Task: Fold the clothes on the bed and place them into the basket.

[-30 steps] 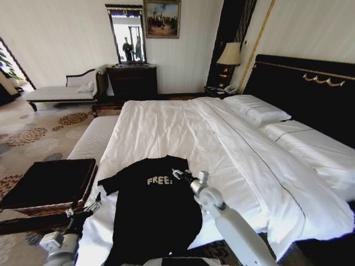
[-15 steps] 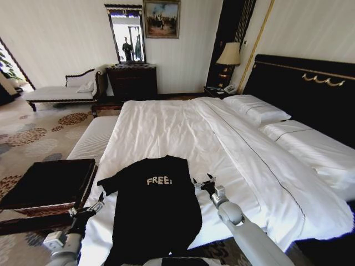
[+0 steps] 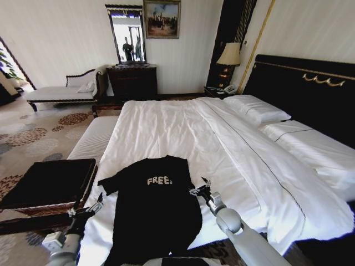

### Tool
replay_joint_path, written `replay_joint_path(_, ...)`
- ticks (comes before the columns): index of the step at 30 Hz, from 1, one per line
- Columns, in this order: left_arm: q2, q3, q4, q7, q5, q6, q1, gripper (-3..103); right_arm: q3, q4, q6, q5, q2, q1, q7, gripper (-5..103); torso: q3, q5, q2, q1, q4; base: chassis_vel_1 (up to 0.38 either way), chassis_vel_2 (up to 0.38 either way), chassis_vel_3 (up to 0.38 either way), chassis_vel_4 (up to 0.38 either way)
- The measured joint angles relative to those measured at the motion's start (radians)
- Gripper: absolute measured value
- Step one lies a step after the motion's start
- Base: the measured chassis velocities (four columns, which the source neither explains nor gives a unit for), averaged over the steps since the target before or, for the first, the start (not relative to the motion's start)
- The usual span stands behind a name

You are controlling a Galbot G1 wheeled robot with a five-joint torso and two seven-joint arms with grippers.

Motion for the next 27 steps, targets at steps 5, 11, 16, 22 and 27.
replay_joint_path(5, 0.016, 0.016, 0.013, 0.000, -0.006, 0.018, -0.023, 100, 0.037, 0.029, 0.002, 0.039, 0.005, -0.016, 0.013, 100, 0.000, -0.0001, 0.000, 0.000, 0.0001, 0.000, 0.000, 0.000, 0.000)
replay_joint_path(11, 0.025, 0.046, 0.048, -0.023, -0.110, 0.085, -0.098, 100, 0.078, 0.046, -0.007, 0.087, 0.024, -0.033, 0.027, 100, 0.000, 0.0001, 0.000, 0.000, 0.0002, 0.000, 0.000, 0.000, 0.000)
replay_joint_path(16, 0.038, 0.056, 0.085, -0.059, -0.211, 0.131, -0.201, 101, 0.103, 0.051, -0.009, 0.079, 0.047, -0.069, 0.029, 100, 0.000, 0.0003, 0.000, 0.000, 0.0000, 0.000, 0.000, 0.000, 0.000)
replay_joint_path(22, 0.041, 0.073, 0.133, -0.105, -0.340, 0.178, -0.287, 98, 0.118, 0.061, -0.013, 0.084, 0.044, -0.080, 0.029, 100, 0.000, 0.0002, 0.000, 0.000, 0.0000, 0.000, 0.000, 0.000, 0.000)
replay_joint_path(27, 0.013, 0.070, 0.161, -0.157, -0.455, 0.198, -0.319, 98, 0.115, 0.069, -0.020, 0.094, 0.033, -0.078, 0.028, 100, 0.000, 0.0000, 0.000, 0.000, 0.0001, 0.000, 0.000, 0.000, 0.000)
